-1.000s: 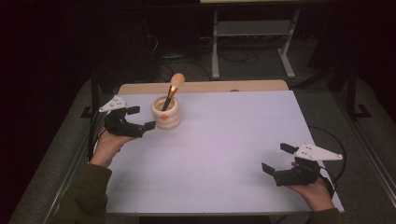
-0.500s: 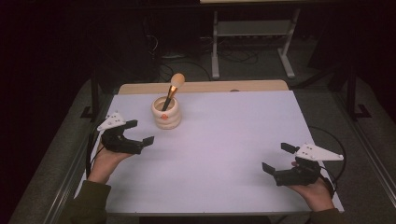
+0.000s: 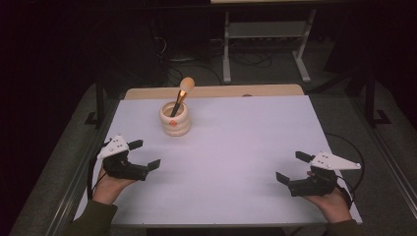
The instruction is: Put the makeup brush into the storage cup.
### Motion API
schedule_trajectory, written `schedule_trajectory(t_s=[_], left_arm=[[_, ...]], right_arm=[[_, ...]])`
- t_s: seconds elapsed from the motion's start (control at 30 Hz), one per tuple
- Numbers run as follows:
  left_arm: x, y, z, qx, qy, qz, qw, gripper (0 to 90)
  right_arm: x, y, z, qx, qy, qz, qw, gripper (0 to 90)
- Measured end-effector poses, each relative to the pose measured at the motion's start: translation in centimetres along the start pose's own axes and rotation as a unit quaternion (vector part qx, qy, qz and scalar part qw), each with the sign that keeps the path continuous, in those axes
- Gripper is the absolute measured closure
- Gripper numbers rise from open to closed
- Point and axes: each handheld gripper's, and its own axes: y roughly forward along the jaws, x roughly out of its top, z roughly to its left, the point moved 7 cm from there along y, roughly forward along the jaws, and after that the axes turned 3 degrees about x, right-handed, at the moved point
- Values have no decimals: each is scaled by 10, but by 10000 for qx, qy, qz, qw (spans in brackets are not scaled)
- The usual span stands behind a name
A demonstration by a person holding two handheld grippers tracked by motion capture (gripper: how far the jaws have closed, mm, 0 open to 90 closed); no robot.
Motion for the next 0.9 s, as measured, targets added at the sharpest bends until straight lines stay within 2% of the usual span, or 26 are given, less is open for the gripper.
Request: schedule_trajectory(t_s=[0.03,0.1,0.23,0.43,0.53,0.9], left_arm=[[-2,-1,-1,24,40,-30,10000,15],[-6,-3,-3,16,5,-47,10000,15],[-13,-8,-7,126,-55,-134,9998,14],[-28,-12,-12,139,-138,-111,9997,0],[-34,-14,-14,160,-113,-112,9997,0],[-51,-22,-17,78,-205,-85,9997,0]], right_arm=[[0,0,0,-3,-3,3,10000,0],[0,1,0,3,-17,3,10000,0],[-1,1,1,-2,-36,17,10000,0],[-2,2,1,9,-52,35,10000,0],[-2,2,1,14,-72,36,10000,0],[-5,3,2,8,-82,68,9999,0]])
